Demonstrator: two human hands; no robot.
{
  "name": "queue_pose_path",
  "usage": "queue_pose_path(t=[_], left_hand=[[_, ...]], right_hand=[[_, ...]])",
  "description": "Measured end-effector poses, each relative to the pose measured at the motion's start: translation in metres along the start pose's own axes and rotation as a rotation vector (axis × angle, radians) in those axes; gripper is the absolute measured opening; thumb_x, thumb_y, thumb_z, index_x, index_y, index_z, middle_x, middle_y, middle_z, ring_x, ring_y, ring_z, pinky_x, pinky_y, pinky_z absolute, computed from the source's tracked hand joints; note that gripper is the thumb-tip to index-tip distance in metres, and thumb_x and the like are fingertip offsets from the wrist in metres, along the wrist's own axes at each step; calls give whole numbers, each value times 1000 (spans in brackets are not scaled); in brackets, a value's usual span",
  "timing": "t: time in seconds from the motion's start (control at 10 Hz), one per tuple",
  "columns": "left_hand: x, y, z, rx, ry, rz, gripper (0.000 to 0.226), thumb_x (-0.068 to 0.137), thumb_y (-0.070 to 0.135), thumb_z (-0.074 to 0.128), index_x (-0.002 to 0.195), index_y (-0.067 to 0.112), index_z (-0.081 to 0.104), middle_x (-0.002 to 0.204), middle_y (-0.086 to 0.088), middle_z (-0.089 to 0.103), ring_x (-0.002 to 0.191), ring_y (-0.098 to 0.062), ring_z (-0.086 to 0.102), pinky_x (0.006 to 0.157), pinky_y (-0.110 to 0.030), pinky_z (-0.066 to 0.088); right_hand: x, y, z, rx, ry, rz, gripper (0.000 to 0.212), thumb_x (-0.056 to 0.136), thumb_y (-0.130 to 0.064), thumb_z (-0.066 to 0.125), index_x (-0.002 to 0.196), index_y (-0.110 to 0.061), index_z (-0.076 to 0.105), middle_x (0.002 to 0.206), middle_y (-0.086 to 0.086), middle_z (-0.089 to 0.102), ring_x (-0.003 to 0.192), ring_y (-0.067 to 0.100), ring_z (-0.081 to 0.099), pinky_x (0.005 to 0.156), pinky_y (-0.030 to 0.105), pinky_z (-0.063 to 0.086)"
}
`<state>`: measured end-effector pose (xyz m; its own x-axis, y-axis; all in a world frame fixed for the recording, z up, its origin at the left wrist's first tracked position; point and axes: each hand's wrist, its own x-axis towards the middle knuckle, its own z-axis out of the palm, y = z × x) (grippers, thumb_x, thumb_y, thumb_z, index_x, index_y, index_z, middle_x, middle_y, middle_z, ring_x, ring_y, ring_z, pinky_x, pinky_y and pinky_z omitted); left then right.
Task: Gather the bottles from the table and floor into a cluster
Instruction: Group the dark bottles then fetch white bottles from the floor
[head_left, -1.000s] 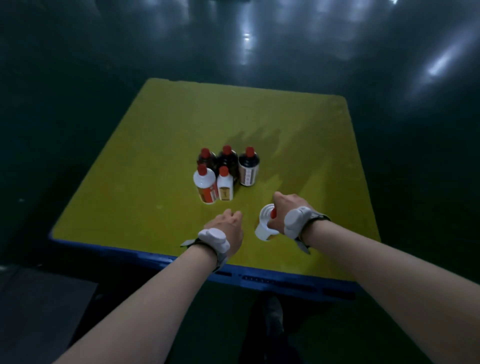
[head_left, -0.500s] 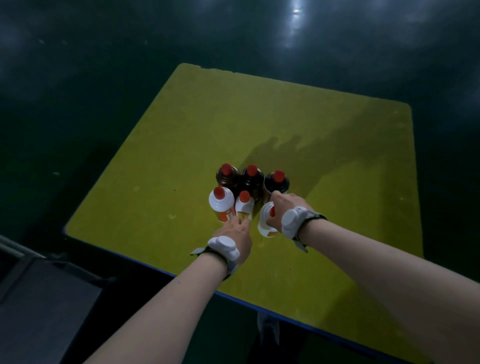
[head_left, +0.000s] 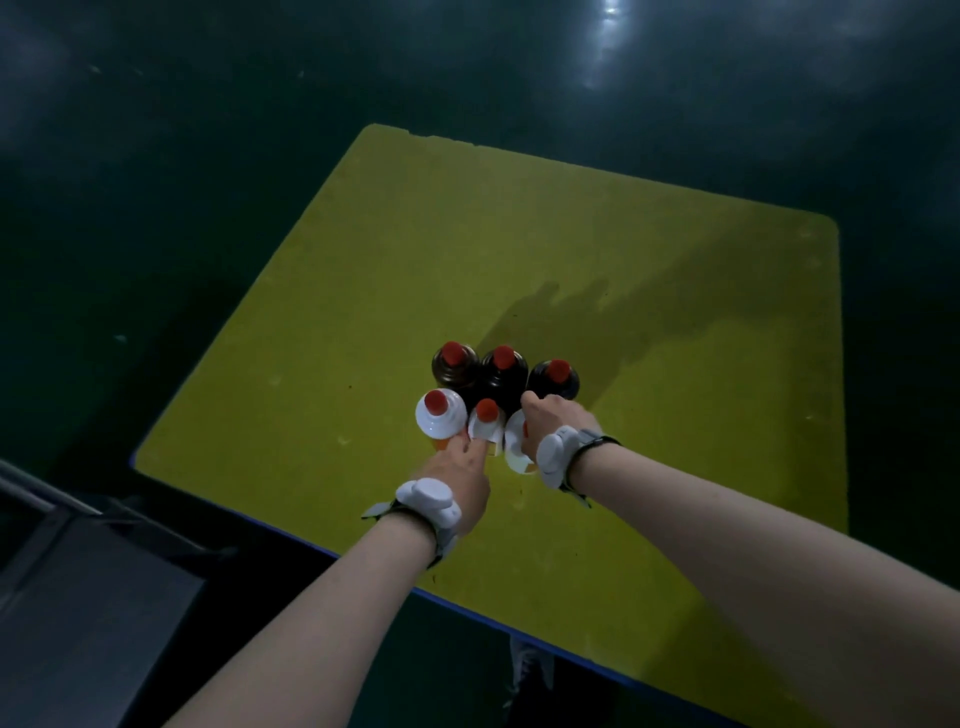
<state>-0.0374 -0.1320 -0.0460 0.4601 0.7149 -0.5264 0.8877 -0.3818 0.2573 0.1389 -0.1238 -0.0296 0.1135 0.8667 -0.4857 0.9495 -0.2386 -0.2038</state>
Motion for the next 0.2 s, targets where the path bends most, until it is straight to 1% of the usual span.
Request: queue_pose_path(t=[0.1, 0.2], left_hand=[[-12, -1, -14, 7, -20, -17, 53, 104, 19, 49, 154, 17, 32, 148, -12, 43, 127, -36, 54, 99, -45, 49], [-23, 3, -41, 43, -18, -41, 41, 102, 16, 52, 142, 17, 41, 136, -11, 48, 115, -35, 59, 86, -41, 50]], right_hand=[[-4, -1, -7, -47, -32, 31, 8, 95, -9, 51, 95, -15, 45, 77, 6, 49, 57, 23, 47, 49, 32, 38], [-12, -10, -27, -44, -35, 43, 10, 91, -9, 55, 91, -16, 49, 77, 4, 53, 55, 19, 47, 44, 30, 35]])
